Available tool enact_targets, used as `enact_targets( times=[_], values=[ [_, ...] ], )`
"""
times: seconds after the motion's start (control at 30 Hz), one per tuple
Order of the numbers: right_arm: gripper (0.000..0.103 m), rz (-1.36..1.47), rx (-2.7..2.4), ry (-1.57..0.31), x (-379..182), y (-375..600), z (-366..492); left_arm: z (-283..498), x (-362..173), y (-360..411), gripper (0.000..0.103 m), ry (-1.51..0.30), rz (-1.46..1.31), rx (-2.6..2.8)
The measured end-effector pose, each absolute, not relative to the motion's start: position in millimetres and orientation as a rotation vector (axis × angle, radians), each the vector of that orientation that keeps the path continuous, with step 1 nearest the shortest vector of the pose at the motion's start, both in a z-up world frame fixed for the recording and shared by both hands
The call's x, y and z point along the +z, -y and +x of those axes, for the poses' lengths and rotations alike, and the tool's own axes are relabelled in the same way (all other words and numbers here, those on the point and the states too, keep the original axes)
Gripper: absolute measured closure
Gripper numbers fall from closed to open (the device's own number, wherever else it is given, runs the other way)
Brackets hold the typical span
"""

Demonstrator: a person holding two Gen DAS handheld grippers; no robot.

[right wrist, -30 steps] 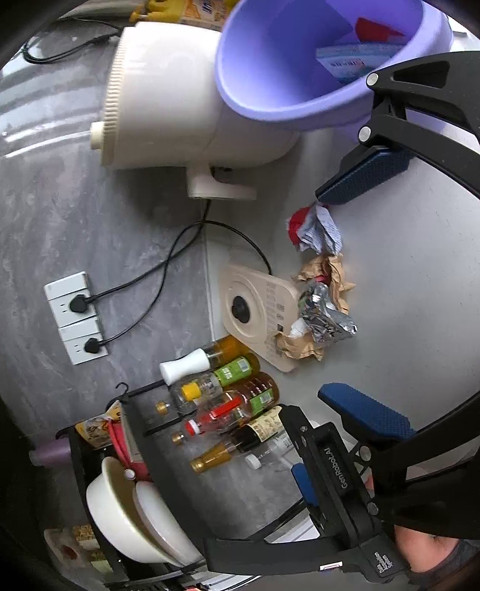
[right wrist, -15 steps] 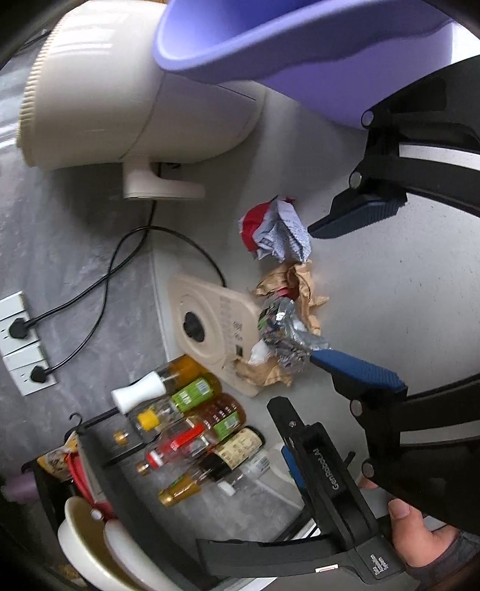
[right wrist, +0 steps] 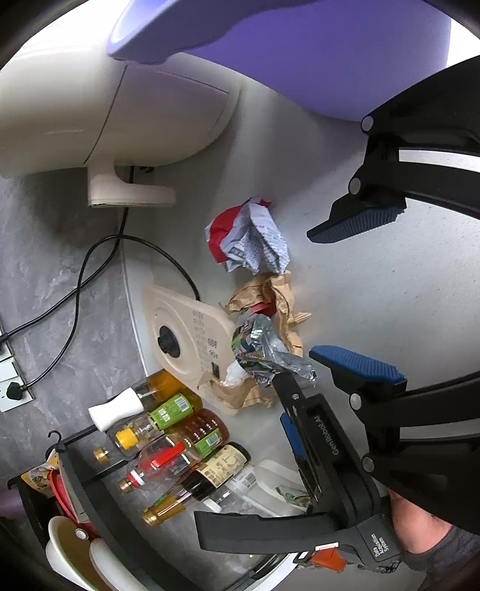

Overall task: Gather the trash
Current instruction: 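Move both tools back to the trash pile on the counter, then grasp the foil snack bag with the left tool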

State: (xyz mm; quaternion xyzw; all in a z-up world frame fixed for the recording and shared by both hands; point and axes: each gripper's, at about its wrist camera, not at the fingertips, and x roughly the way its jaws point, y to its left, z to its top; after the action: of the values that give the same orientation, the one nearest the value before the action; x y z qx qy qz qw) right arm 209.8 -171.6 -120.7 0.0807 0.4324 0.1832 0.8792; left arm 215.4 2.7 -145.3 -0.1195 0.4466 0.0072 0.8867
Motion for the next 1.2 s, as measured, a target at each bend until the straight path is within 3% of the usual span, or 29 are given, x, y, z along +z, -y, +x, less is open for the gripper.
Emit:
enact_targets(
  times=[0.2,0.4,0.73,0.87,0.97,1.07,1.1,1.13,1.2],
  values=[
    [0.048,0.176,0.362,-0.930,-133,176,208,215,-155,4,0.043,-0.943,-0.259,-0.011],
    [0.048,0.179,0.349,-0.927,-133,180,207,212,-149,12,0.023,-0.918,-0.249,-0.012],
    [0.048,0.210,0.331,-0.930,-135,191,200,204,-138,26,0.024,-0.891,-0.245,-0.077],
    [0.048,0.199,0.332,-0.934,-139,192,198,212,-151,30,0.036,-0.932,-0.247,-0.078],
    [0.049,0.201,0.332,-0.933,-139,191,199,219,-161,24,0.051,-0.965,-0.273,-0.051],
    [0.049,0.201,0.332,-0.933,-139,191,200,222,-166,16,0.076,-0.982,-0.308,-0.046],
    [0.049,0.203,0.333,-0.934,-139,190,201,223,-167,14,0.090,-0.989,-0.313,-0.047],
    [0.050,0.205,0.335,-0.934,-138,189,202,223,-166,11,0.096,-0.992,-0.317,-0.036],
    [0.051,0.205,0.342,-0.933,-138,185,206,219,-162,3,0.099,-0.976,-0.329,-0.012]
  ],
)
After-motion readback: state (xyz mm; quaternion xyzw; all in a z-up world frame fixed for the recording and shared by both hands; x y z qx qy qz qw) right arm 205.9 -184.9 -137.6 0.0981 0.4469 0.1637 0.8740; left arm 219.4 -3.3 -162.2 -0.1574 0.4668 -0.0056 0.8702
